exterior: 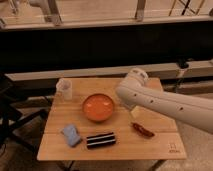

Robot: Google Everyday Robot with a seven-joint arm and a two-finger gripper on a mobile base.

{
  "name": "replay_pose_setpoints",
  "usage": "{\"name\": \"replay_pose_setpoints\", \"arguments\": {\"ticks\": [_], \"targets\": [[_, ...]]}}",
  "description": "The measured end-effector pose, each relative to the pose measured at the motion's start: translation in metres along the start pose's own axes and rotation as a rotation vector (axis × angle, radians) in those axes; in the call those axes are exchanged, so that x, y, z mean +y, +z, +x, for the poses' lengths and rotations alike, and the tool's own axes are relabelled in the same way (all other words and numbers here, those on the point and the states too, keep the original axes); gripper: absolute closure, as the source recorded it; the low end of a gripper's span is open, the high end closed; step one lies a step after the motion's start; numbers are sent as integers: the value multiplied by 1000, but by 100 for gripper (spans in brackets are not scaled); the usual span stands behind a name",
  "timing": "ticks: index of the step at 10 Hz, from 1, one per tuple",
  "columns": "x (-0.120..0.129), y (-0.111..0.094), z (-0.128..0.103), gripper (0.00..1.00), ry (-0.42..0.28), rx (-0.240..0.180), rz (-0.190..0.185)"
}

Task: Drag the ceramic bowl in a circle

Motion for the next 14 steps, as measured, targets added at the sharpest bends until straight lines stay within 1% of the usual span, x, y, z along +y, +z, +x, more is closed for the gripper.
{"name": "replay_pose_setpoints", "arguments": {"ticks": [3,6,11,14], "targets": [[-9,7,-13,20,-44,-14,13],[-10,10,-12,20,-84,-20,26],[-19,19,-20,20,-143,-43,47],[-19,24,-22,20,-167,-57,54]]}}
